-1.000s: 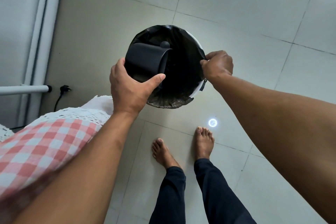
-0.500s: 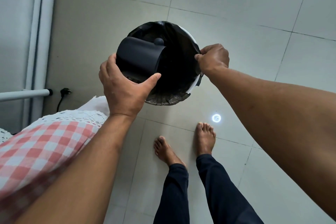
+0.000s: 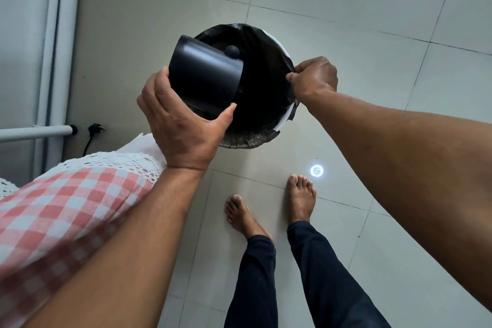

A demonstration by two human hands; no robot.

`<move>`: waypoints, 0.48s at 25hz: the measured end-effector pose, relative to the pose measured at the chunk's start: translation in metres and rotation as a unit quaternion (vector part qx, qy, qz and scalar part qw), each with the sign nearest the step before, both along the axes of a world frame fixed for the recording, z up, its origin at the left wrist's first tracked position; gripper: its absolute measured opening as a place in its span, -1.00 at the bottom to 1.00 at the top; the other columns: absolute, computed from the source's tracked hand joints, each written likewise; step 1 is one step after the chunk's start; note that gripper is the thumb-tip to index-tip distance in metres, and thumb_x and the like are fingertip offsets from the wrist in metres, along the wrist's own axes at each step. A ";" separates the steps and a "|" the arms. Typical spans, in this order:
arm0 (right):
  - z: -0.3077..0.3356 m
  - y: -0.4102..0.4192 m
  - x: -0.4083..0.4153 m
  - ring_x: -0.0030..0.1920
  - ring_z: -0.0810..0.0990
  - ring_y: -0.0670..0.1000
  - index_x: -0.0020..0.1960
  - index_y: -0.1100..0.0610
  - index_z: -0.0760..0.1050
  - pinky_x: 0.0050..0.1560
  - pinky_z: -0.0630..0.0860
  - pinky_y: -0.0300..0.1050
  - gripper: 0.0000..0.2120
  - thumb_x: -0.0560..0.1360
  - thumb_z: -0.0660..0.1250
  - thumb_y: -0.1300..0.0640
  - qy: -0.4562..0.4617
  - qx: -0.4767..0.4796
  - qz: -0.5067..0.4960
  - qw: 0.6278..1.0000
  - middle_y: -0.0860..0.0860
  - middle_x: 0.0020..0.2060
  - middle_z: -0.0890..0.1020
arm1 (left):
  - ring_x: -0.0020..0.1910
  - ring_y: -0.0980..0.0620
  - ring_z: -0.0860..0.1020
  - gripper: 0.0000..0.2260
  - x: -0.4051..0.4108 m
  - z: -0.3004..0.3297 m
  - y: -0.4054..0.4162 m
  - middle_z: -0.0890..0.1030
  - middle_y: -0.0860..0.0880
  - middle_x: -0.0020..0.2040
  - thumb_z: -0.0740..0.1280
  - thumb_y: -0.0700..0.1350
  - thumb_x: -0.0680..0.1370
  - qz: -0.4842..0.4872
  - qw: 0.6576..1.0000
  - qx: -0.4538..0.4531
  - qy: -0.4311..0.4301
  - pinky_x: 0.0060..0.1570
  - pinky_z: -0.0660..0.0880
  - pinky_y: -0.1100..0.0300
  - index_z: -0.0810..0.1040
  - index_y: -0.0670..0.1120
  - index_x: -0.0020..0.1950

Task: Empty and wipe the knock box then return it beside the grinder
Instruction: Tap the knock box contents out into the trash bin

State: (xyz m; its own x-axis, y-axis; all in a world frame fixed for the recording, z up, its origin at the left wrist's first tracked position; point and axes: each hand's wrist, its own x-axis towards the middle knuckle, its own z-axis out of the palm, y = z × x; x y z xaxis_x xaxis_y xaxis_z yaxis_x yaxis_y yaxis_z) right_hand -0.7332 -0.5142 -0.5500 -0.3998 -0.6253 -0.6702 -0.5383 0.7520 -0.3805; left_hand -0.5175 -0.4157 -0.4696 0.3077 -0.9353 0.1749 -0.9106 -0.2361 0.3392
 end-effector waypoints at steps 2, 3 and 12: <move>-0.001 0.001 0.000 -0.08 0.68 0.08 -0.03 0.02 0.74 -0.06 0.49 -0.23 -0.94 0.50 0.54 0.08 0.002 -0.002 0.002 1.000 -0.01 -0.16 0.68 | 0.28 -0.41 0.54 -0.02 0.002 0.000 0.002 0.54 -0.40 0.34 0.65 0.25 0.29 -0.005 1.000 -0.009 -0.010 0.35 0.51 -0.20 0.46 -0.43 0.42; -0.001 0.001 0.000 -0.09 0.68 0.08 -0.04 0.03 0.74 -0.07 0.48 -0.23 -0.94 0.50 0.54 0.08 0.004 -0.003 0.004 1.000 0.00 -0.17 0.69 | 0.28 -0.41 0.55 -0.02 0.003 -0.001 0.004 0.54 -0.40 0.34 0.65 0.24 0.29 -0.008 1.000 -0.010 -0.014 0.35 0.51 -0.19 0.46 -0.43 0.42; 0.001 0.002 0.002 -0.09 0.68 0.07 0.01 0.04 0.75 -0.07 0.48 -0.23 -0.91 0.51 0.53 0.10 0.012 -0.009 0.004 1.000 0.00 -0.16 0.68 | 0.28 -0.37 0.55 -0.05 0.002 -0.001 0.012 0.55 -0.40 0.35 0.63 0.24 0.32 -0.059 0.997 -0.029 -0.048 0.35 0.42 -0.12 0.49 -0.43 0.42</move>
